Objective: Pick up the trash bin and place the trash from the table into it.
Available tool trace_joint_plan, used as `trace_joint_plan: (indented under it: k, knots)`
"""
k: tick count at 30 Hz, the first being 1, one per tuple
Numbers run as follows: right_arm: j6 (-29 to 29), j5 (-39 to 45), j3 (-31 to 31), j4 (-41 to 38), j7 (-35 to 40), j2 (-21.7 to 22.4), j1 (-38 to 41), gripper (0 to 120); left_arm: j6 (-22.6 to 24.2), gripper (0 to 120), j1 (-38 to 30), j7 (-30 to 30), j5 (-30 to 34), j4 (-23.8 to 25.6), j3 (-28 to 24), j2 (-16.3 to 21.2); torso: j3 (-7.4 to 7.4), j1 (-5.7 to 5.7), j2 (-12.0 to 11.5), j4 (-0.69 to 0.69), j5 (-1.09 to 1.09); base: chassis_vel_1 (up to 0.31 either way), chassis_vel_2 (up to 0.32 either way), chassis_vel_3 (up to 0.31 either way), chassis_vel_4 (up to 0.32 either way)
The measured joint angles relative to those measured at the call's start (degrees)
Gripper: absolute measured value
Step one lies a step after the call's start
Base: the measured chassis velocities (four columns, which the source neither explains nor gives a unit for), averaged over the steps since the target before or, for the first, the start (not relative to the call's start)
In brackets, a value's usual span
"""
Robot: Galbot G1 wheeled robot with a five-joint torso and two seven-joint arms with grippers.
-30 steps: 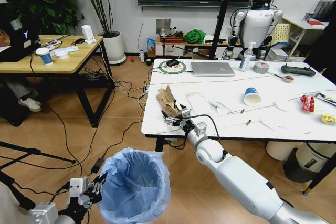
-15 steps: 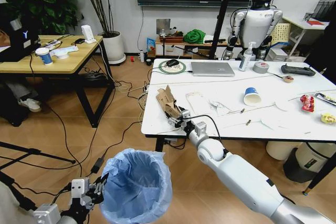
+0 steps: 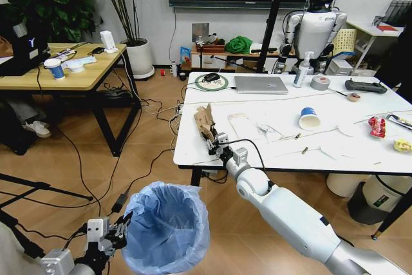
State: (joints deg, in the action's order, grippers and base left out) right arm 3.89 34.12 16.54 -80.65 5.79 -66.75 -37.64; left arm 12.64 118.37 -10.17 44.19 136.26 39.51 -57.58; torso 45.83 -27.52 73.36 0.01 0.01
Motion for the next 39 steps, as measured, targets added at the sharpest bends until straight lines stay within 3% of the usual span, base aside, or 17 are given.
trace_joint_plan:
  k: [6, 7, 9, 13, 16, 24, 28, 34, 39]
  knots:
    - [0.71, 1.6, -1.18, -1.47, -0.02, 2.07, -1.04, 1, 0.01, 0, -0.73, -0.23, 0.39, -0.19, -0.85, 0.56, 0.0, 0.0, 0.0, -0.01, 0.01, 0.0, 0.0, 0.0, 0.0]
    - [0.9, 3.79, -2.61, -4.4, -0.01, 5.08, -2.07, 1, 0.17, 0, -1.77, -0.6, 0.97, -0.37, -1.72, 1.06, 0.0, 0.0, -0.01, -0.04, -0.01, 0.0, 0.0, 0.0, 0.0]
    - [0.9, 4.6, -2.99, -5.49, 0.0, 5.83, -2.51, 1, 0.21, 0, -2.15, -0.62, 1.21, -0.49, -1.99, 1.18, 0.0, 0.0, -0.01, 0.01, 0.02, 0.0, 0.0, 0.0, 0.0]
    - [0.58, 9.68, -8.14, -17.53, -0.32, 13.36, -8.62, 1, 0.51, 0, -4.89, -0.86, 3.79, -1.94, -3.6, 3.62, 0.0, 0.0, -0.01, -0.04, 0.0, 0.0, 0.0, 0.0, 0.0]
    - [0.35, 11.49, -10.28, -21.61, -0.92, 15.59, -10.92, 1, 0.77, 0, -5.63, -1.0, 4.78, -1.97, -4.17, 4.97, 0.0, 0.0, -0.01, -0.03, 0.03, 0.0, 0.0, 0.0, 0.0]
    - [0.8, 16.19, -27.95, -42.98, -8.83, 36.87, -31.23, 1, 1.45, 0, -10.6, -1.52, 11.43, -2.36, -7.94, 13.25, -0.01, 0.01, 0.0, -0.06, 0.01, 0.0, 0.0, 0.0, 0.0]
    - [0.49, 19.09, -31.1, -48.35, -13.27, 42.04, -34.36, 1, 1.49, 0, -12.54, -1.52, 14.02, -2.71, -8.08, 16.37, -0.01, 0.02, 0.0, -0.04, -0.02, 0.0, 0.0, 0.0, 0.0]
    - [0.39, 19.82, -32.04, -50.37, -23.12, 48.53, -33.81, 1, 1.65, 0, -14.73, -1.45, 15.8, -3.29, -7.79, 16.52, 0.0, 0.0, 0.0, 0.01, -0.04, 0.0, 0.0, 0.0, 0.0]
    - [1.93, 16.19, -30.62, -48.63, -31.81, 49.68, -34.03, 1, 1.72, 0, -14.95, -0.87, 15.28, -3.97, -8.4, 15.11, 0.0, 0.0, -0.01, 0.0, 0.01, 0.0, 0.0, 0.0, 0.0]
